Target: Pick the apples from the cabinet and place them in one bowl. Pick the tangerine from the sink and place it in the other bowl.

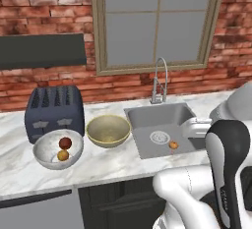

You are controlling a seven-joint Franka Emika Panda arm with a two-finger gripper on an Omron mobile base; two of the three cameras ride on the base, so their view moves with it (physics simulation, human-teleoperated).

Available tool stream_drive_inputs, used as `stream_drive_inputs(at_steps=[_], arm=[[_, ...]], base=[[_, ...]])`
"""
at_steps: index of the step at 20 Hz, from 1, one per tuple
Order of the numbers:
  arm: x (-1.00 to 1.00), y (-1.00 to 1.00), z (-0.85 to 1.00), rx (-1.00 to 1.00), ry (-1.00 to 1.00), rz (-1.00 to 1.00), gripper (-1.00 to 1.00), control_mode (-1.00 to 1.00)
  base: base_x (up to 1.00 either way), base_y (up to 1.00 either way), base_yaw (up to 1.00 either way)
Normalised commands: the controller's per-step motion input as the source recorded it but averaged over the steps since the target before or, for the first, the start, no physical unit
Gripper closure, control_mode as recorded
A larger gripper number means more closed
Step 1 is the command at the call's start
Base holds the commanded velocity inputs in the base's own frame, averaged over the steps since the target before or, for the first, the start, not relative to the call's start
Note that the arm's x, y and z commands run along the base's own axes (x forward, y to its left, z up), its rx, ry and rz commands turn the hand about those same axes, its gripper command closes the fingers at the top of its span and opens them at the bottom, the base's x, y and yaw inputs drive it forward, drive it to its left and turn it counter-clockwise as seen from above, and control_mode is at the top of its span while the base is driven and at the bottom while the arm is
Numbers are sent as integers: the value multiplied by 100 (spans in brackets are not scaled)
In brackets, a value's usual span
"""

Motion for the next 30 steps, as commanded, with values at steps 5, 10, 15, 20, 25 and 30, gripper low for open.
stream_drive_inputs(at_steps=[5, 10, 15, 20, 25, 30], arm=[[0, 0, 0, 0, 0, 0, -100, 100], [0, 0, 0, 0, 0, 0, -100, 100], [0, -6, 0, 0, 5, 0, -100, -100], [68, -5, -3, 2, 4, 6, -100, -100], [65, -16, -3, 2, 5, 9, -100, -100], [53, 2, -11, -3, 5, -3, -100, -100]], base=[[100, -62, 2], [19, -36, 0], [0, -4, 0], [0, 0, 0], [0, 0, 0], [0, 0, 0]])
